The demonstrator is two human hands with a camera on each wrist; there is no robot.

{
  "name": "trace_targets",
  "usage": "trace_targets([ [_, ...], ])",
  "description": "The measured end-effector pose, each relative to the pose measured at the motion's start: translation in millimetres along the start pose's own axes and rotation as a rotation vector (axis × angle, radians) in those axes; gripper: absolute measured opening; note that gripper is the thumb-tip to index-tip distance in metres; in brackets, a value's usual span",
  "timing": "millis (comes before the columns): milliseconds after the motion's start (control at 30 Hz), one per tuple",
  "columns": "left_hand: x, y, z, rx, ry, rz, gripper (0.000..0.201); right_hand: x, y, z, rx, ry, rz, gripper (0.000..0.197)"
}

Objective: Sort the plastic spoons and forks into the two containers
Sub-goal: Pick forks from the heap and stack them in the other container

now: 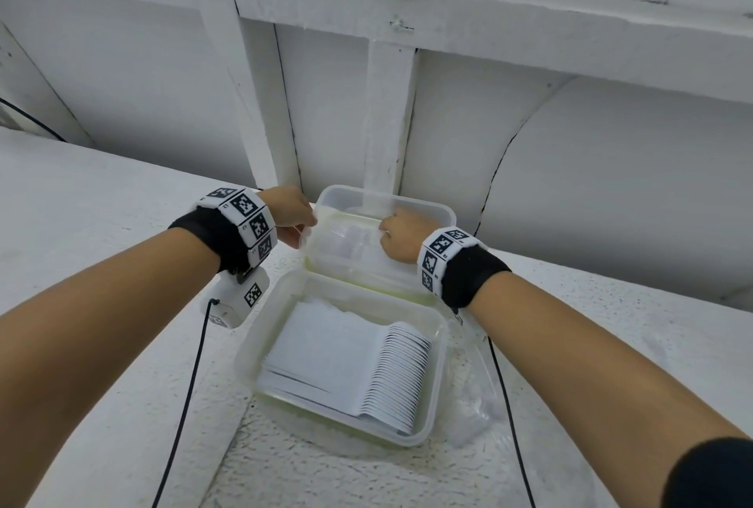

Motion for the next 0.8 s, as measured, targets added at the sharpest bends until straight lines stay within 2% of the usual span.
trace_targets([
  [133, 2, -1, 0, -0.008, 0.016, -0.003, 0.013, 5, 6, 1, 0.071, -0.137, 0.021, 0.037],
  [300, 1, 5, -1, -0.016, 0.046, 0.002, 0.017, -1, 10, 3, 0.096, -0.137, 0.001, 0.046],
  [433, -10, 22, 2, -0.066, -0.192, -0.035, 0.024, -9, 29, 16, -0.014, -0.156, 0.048, 0.043],
  [500, -16, 30, 5, -0.15, -0.269, -0.09, 0.026, -15, 50, 29, -0.093, -0.158, 0.079, 0.041],
  [633, -32, 57, 2, -0.275, -0.184, -0.24, 0.029, -33, 108, 47, -0.166, -0.243, 0.122, 0.039],
  [733, -54, 93, -13, -0.305, -0.112, -0.406, 0.028, -52, 155, 47, -0.201, -0.262, 0.113, 0.037],
  [800, -71, 120, -31, -0.272, -0.037, -0.51, 0.022, -67, 187, 41, -0.2, -0.254, 0.093, 0.036],
])
Point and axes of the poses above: each hand's wrist, its own y-axis away from the middle knuckle, its own z-axis out of the back of the hand, x = y × z, the point moved 3 cm from there along -y, towards the middle knuckle, and after that the axes turned 11 degrees about -z, right-handed, at the moved point
